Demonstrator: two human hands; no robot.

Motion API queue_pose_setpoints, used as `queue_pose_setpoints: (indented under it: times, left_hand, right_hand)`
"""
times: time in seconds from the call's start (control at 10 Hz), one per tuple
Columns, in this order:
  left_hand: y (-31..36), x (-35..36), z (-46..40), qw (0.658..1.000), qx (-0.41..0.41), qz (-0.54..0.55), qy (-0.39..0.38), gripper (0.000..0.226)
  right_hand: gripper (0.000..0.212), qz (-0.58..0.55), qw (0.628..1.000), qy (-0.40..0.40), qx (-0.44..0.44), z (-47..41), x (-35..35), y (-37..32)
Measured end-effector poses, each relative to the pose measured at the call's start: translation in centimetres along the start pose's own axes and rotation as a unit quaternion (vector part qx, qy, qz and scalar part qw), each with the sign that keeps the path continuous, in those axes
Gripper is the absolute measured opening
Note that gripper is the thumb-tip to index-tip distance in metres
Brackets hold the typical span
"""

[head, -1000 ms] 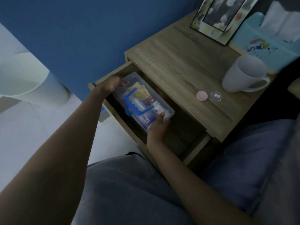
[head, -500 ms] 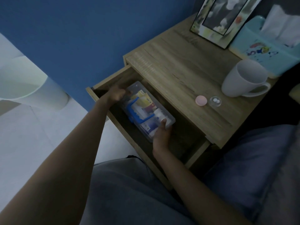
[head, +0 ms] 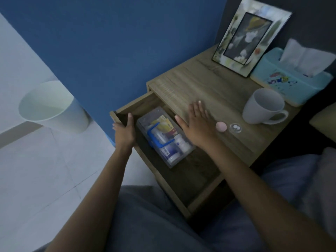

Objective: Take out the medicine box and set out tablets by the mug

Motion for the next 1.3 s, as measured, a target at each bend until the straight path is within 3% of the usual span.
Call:
queue_pose_setpoints:
  times: [0.1, 0.2, 0.6, 0.9, 1.3]
  left_hand:
    - [-0.5, 0.1, 0.2, 0.998, -0.003, 0.052, -0.021, 0.081]
    - [-0.4, 0.7, 0.1, 0.993, 0.023, 0.089, -0.077, 0.073]
    - [1.6, 7.0, -0.8, 0.973, 0.122, -0.031, -0.193, 0.068]
    - [4.7, 11.0, -1.3, 0.968, 0.115, -0.076, -0.21, 0.078]
    - [6.3, 11.9, -1.2, 0.942, 0.148, -0.202, -0.223, 0.072]
  right_hand:
    - [0.095, 0.041, 0.996, -0.078, 0.016, -1.1, 1.8, 2.3]
    - [0.097, 0.035, 0.994, -0.099, 0.013, -1.4, 2.5, 3.1]
    - [0.121, 0.025, 0.995, -0.092, -0.013, -1.2, 2.8, 3.6]
    - [0.104, 0.02, 0.995, -0.092, -0.018, -0.9, 2.8, 3.2]
    - [0.109, 0.004, 0.995, -0.101, -0.009, -0.7, 2.5, 2.7]
Point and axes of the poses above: each hand's wrist, its own z-axis away from the middle knuckle, its own x-axis out of the palm, y = z × x, the point moved 8 cm from there along -z, towards the middle knuckle, and after that the axes turned 12 degrees about -x, right-handed, at the moved point
